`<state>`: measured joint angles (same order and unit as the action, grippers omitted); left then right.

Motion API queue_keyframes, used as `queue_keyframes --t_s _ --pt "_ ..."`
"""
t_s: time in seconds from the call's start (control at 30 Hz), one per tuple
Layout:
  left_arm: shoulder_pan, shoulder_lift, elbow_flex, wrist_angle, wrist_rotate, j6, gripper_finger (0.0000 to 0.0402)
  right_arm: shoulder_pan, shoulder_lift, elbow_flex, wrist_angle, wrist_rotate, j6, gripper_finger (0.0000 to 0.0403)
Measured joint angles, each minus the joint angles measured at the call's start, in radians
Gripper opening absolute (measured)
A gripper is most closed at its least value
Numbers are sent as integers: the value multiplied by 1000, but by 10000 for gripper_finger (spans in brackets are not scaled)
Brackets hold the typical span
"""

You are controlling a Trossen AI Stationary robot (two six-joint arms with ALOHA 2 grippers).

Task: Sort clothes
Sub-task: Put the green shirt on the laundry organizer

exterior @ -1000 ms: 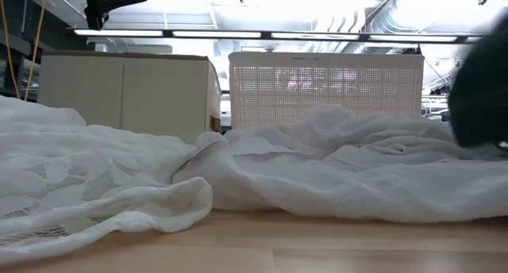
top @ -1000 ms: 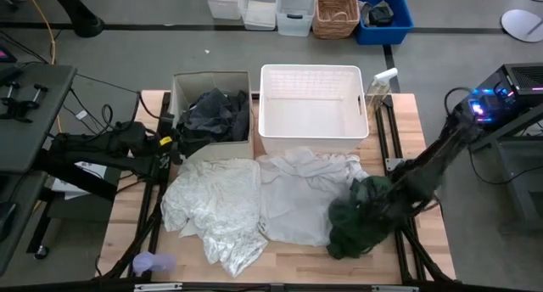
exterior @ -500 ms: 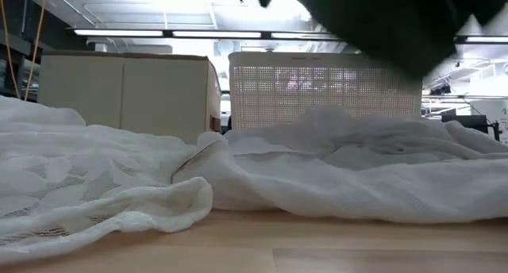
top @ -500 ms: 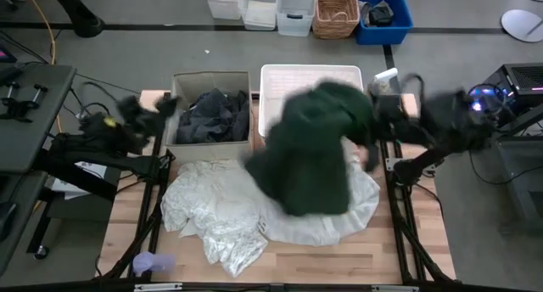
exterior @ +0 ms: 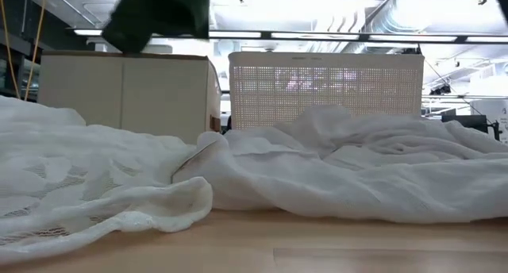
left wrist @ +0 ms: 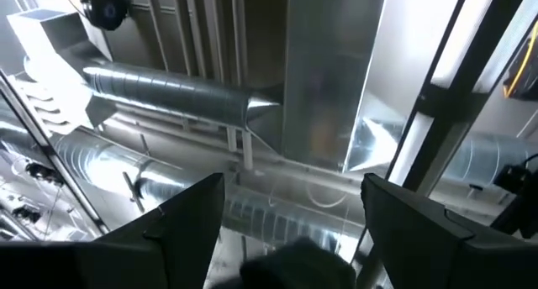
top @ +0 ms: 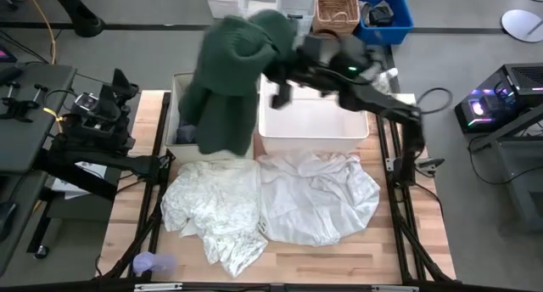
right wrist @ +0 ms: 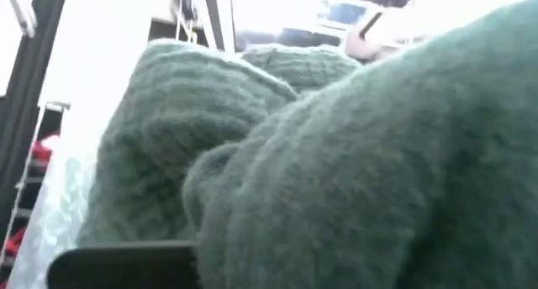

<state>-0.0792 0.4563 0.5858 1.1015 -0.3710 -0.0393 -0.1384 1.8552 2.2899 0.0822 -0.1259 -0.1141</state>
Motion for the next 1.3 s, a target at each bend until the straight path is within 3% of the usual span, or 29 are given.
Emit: queue_keyframes --t_s 0.1,0.23,0.5,0.6,0.8,0.93,1.03,1.2,1.3 --pt "0 3 0 -21 0 -6 268 -53 115 69 78 -8 26 29" --pt "0 5 0 -43 1 -12 268 -117 220 19 307 -4 138 29" --pt "0 3 0 -58 1 -54 268 -161 448 19 403 -6 430 29" --pt "0 3 0 -58 1 -54 268 -158 503 19 288 -44 556 51" --pt "0 3 0 -62 2 -54 268 -158 521 18 77 -167 602 210" --pt "0 3 0 -68 2 -54 268 -166 475 18 17 -228 506 293" --pt "0 3 0 -95 1 -54 268 -174 396 19 -93 -211 388 315" --pt "0 3 0 -179 -3 -54 268 -181 273 21 -393 -118 178 317" --pt "0 4 -1 -234 -30 -54 268 -175 258 21 -436 -120 170 309"
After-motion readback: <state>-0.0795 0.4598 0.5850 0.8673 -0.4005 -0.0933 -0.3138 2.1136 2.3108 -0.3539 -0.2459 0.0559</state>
